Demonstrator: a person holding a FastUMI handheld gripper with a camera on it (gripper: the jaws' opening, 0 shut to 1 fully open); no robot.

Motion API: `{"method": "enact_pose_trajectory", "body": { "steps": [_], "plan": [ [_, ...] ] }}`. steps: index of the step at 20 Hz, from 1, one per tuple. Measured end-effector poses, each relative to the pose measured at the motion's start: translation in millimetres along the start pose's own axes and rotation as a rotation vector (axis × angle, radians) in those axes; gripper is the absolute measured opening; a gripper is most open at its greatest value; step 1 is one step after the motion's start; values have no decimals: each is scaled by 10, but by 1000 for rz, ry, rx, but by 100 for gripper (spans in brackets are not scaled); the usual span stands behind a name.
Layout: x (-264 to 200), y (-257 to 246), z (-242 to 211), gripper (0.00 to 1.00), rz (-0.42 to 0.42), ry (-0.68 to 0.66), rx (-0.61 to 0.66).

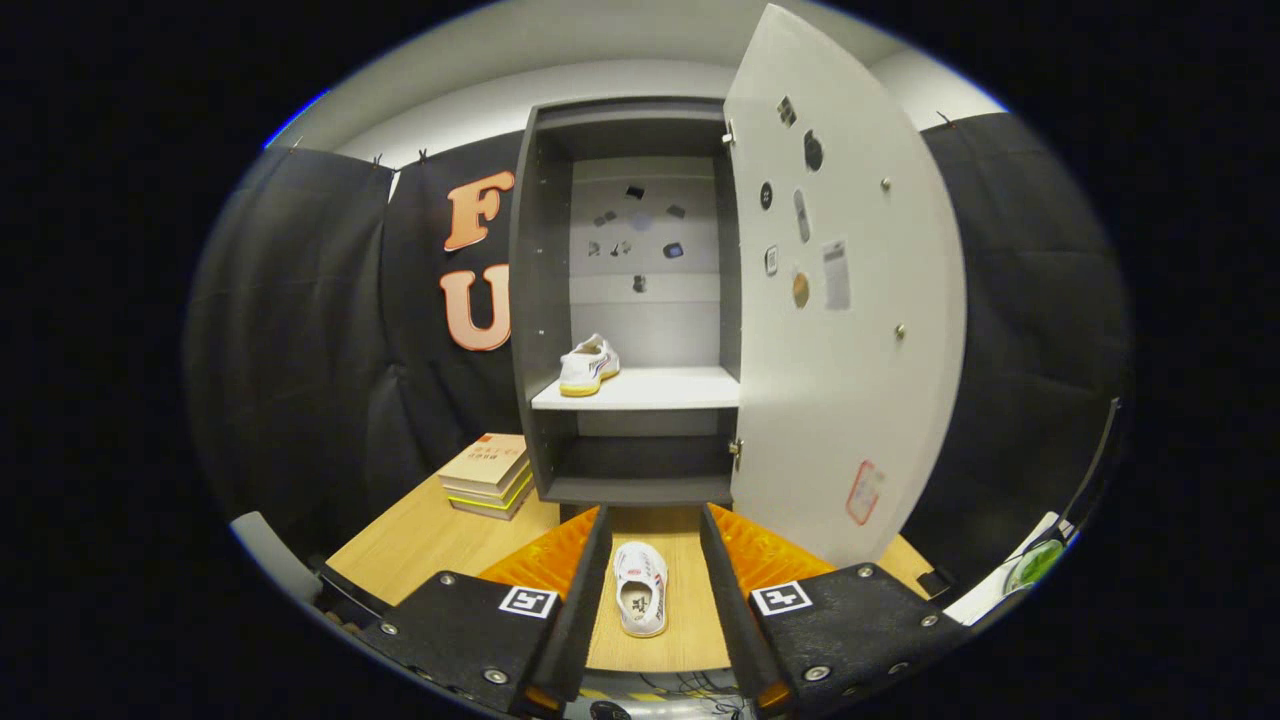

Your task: Open the shoe cabinet door, grab the shoes and put them into the shoe cabinet, then close the shoe cabinet door.

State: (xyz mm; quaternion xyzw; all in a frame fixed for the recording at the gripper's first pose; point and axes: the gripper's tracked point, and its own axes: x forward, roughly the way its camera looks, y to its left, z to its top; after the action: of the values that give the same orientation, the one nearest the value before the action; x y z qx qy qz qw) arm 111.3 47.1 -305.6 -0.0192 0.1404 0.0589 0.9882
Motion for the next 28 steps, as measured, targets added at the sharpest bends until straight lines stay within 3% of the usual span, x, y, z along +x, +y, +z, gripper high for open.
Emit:
{"method": "enact_pose_trajectory", "body": {
  "steps": [5,11,18,23,25,27,28],
  "plan": [
    [491,284,-703,79,54,113,53],
    [1063,473,-1520,80,95,234,128],
    [1712,552,-2435,67,129,359,108],
    [2078,601,-2685,52,129,388,132],
    [2220,597,-2733,42,117,389,105],
    [2353,526,-2711,25,75,373,88],
    [2379,559,-2715,11,84,379,99]
  ]
}}
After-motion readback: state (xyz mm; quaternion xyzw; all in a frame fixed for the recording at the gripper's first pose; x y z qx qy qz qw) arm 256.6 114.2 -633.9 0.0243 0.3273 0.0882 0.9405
